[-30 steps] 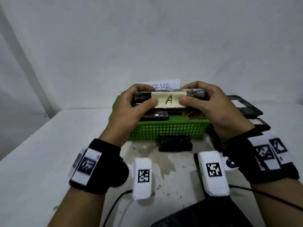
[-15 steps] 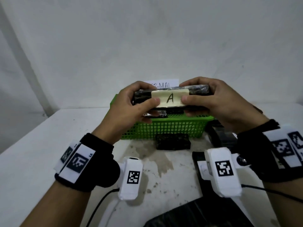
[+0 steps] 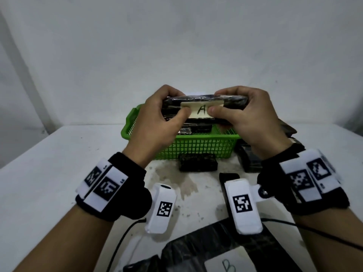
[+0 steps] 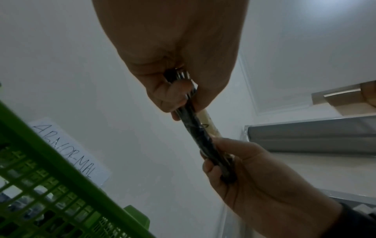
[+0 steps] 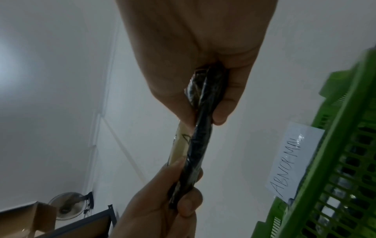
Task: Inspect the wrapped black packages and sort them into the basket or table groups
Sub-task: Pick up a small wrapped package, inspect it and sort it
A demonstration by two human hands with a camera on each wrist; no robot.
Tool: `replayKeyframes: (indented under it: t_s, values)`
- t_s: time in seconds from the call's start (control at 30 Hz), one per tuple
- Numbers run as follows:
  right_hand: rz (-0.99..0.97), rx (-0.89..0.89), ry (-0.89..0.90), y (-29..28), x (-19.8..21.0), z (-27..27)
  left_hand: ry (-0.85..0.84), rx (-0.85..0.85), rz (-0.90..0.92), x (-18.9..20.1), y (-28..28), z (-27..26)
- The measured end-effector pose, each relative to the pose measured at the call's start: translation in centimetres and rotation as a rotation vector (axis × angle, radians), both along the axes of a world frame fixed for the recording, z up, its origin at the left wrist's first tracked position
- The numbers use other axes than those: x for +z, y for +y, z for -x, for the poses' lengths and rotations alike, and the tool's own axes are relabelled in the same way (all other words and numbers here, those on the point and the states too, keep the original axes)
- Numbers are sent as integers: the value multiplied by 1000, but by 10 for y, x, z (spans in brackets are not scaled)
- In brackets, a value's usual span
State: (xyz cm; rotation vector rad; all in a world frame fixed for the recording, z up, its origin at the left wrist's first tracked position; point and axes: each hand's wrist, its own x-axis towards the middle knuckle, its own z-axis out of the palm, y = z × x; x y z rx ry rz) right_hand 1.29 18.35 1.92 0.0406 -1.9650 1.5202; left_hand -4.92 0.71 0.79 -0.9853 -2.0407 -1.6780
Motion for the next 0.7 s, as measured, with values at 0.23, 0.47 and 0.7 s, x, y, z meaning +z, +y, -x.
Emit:
replayKeyframes:
  t_s: [0.23, 0.47, 0.7]
  values:
    - [-182, -8, -112, 2, 3, -6, -28, -40, -1, 9, -15, 1]
    - [-94, 91, -127, 9, 2, -2, -85, -175, -6, 5, -13, 6]
    - [-258, 20, -91, 10, -3, -1, -131, -95, 76, -4, -5, 8]
